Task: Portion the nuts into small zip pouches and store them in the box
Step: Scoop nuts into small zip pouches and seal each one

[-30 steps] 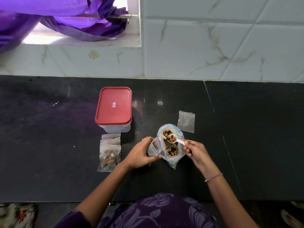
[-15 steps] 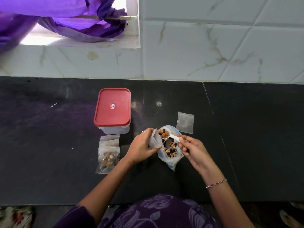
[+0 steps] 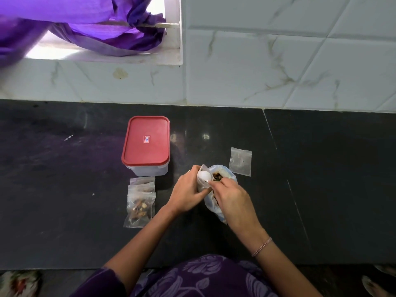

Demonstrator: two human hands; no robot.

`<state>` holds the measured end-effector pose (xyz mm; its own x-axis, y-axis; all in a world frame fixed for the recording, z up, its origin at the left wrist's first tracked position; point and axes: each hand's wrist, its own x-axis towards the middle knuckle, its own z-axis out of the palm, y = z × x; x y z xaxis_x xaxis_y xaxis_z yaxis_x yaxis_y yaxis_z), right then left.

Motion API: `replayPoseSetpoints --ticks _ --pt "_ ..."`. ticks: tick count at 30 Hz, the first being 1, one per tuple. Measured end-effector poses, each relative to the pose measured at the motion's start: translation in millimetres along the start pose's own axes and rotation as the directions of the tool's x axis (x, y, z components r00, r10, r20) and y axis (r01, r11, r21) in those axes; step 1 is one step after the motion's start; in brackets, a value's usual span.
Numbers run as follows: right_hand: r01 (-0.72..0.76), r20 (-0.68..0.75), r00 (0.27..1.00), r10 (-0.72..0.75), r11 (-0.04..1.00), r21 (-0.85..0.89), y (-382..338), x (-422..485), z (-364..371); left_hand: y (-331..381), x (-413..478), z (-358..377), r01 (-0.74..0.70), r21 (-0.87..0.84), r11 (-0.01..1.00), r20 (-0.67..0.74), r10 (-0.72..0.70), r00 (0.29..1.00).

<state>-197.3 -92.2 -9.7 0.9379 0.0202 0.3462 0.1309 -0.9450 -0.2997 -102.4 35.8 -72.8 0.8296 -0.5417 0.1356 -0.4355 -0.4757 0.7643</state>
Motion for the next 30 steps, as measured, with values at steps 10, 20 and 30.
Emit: replayPoseSetpoints --ticks 10,20,30 --pt "-0.22 -0.029 0.97 0.241 0.921 0.322 2.1 1.7 -15.8 -0.1 2.1 -1.6 -0.063 0.023 0.998 -0.082 0.064 0.995" --pt "-0.41 0.014 0.907 0.421 0.877 0.25 53.6 -12.3 1.6 -11.5 -5.4 -7.0 -0.007 0.105 0.994 -0.085 0.016 0.996" --pt "-0.086 0.3 0.951 0.077 0.996 0.015 53.6 -1.1 44.9 -14.8 -11.9 0.2 -0.028 0.087 0.996 0.056 0.023 0.998"
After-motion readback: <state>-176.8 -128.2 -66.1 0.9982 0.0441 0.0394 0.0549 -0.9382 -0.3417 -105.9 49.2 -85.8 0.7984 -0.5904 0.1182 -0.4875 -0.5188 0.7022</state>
